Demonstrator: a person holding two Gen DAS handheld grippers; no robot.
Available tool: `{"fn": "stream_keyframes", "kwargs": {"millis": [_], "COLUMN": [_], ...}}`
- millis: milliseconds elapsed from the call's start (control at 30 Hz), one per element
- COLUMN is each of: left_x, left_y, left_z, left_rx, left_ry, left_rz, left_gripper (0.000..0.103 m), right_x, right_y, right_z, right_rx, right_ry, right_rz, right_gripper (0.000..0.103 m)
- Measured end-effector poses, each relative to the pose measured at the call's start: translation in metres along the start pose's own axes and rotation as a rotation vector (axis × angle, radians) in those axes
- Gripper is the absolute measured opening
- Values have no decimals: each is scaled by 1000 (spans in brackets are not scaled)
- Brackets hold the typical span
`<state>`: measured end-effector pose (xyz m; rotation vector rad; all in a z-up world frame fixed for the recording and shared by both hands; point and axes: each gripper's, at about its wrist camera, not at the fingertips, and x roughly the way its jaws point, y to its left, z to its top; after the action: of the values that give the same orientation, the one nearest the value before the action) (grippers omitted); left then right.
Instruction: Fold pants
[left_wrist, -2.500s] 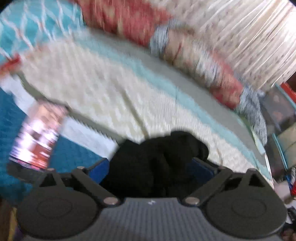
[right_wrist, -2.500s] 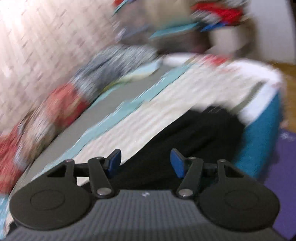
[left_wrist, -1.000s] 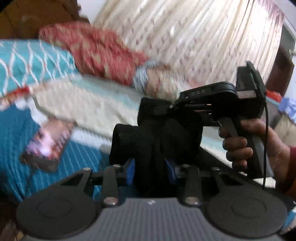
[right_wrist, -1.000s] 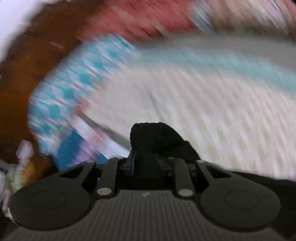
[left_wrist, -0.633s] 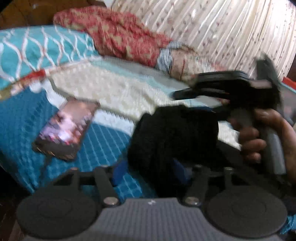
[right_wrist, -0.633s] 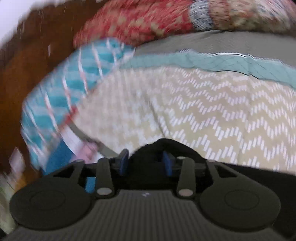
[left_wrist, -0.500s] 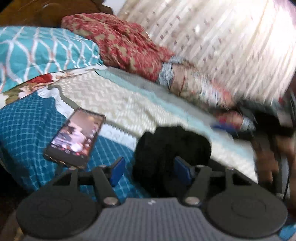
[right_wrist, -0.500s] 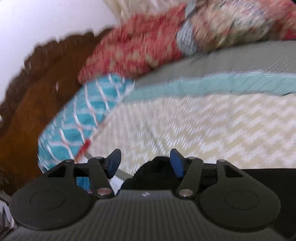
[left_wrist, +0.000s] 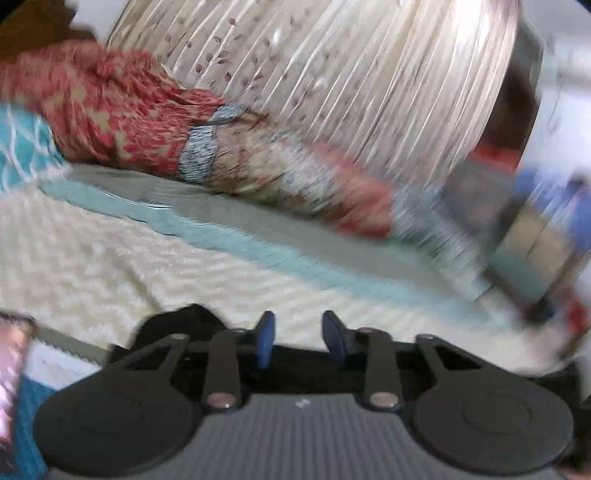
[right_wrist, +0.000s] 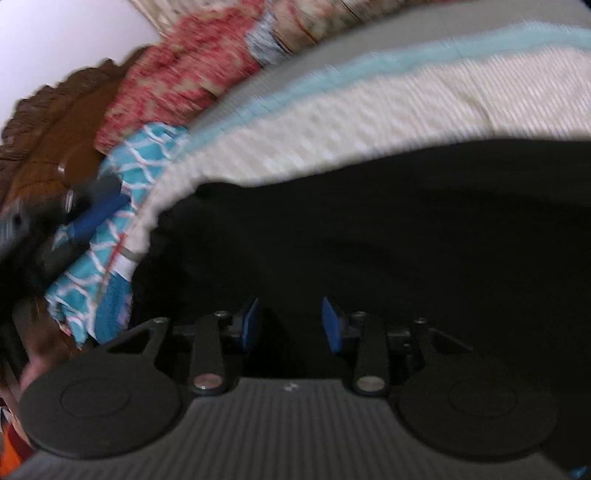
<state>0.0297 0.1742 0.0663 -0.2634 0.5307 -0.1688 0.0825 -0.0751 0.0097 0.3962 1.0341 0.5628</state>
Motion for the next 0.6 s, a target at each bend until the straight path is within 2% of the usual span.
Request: {"fn": "stream_keyframes", "kwargs": {"millis": [33, 67, 100, 133, 167, 200, 333, 433, 533, 567, 600], "left_x": [18, 32, 41, 42, 36, 33, 25, 8, -17, -24, -26], "left_y": [4, 17, 35, 55, 68, 68, 37, 24, 5, -3, -13], "left_z": [-5, -12, -20, -28, -34, -34, -29, -16, -3, 2, 3], "left_rx": [31, 10, -50, -130, -186, -186, -54, -111, -153, -154, -150], "left_ry": [65, 147, 215, 234, 204, 202, 196, 163, 78, 57, 44], "left_rz": [138, 235, 266, 230, 179, 185, 281, 279, 264, 255, 247], "left_gripper": [16, 8, 6, 6, 6, 6, 6, 8, 13, 20, 33], "right_x": [4, 7, 6, 1, -1, -5, -33, -66, -113, -132, -149], "right_y": [-5, -12, -18, -27, -29, -30, -44, -64, -91, -104, -116], "right_z": [-5, -8, -8, -6, -3, -1, 6, 10, 7, 4, 0], "right_rx": [-7, -3, 36, 75, 94, 94, 143, 196, 216, 234, 260], "right_ry": [17, 19, 7, 11, 13, 4, -75, -168, -305, -354, -397], "right_rz": [-47, -53, -21, -1, 0, -5, 17, 14, -58, -94, -123], "right_gripper": [38, 37, 37, 37, 38, 40, 47, 47, 51, 51, 52]}}
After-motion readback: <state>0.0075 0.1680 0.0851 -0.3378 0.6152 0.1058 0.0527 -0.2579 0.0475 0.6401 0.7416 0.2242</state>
